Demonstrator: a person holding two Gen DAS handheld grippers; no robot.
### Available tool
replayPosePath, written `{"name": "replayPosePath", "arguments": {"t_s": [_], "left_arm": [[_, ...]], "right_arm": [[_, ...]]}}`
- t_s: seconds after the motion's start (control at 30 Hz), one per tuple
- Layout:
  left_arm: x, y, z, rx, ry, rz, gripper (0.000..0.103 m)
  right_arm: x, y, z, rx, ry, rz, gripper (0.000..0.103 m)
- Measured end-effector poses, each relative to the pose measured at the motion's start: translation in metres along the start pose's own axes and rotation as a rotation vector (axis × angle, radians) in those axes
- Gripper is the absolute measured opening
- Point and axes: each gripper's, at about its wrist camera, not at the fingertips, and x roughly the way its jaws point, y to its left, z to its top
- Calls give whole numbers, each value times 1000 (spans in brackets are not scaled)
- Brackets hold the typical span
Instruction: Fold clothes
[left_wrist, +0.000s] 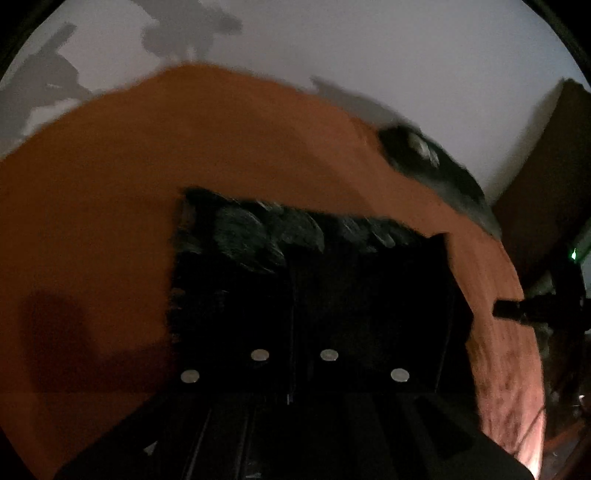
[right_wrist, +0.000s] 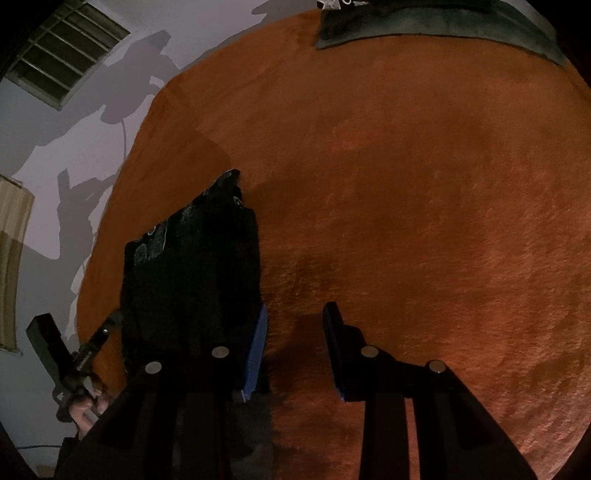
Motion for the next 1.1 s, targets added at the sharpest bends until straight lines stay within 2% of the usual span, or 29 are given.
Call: {"name": "replayPosePath", "arguments": {"t_s": [0.03,0.13,0.3,0.43,0.47,0.5,0.53,0.6,0.73,0.83,0.93,1.03,1.1], "left_arm": [[-10,5,-3,15,-46,33,0],[-8,18,-3,-37,-52,53,0],[7,39,4,-54,7,69,1],[15,48,5,-64,61,60,2],[15,49,4,-69,73,54,2],[15,51,5,-80,82,31,6],[15,52,5,-92,91,8,10],[16,49,5,-100,139,-4,19],[-10,38,-15,-64,215,-61,21],[-33,31,-42,-55,275,-127,25],[-46,22,-72,-62,332,-151,26],[-44,10,-96,-27,378,-148,26],[-40,2,-105,13,390,-94,26]], "right_arm": [[2,1,0,-2,3,-1,30],[8,2,1,-9,13,7,30],[14,12,4,-35,9,2,30],[16,29,8,-122,1,-18,30],[19,35,10,-158,0,-28,35],[21,41,11,-192,-2,-38,50],[24,45,13,-216,-8,-49,56],[28,49,17,-234,-21,-71,59],[20,52,14,-202,-81,-67,58],[21,59,-1,-244,-58,-30,59],[28,64,-15,-285,-15,-30,58],[34,64,-21,-286,6,-28,58],[36,63,-19,-268,9,-26,58]]}}
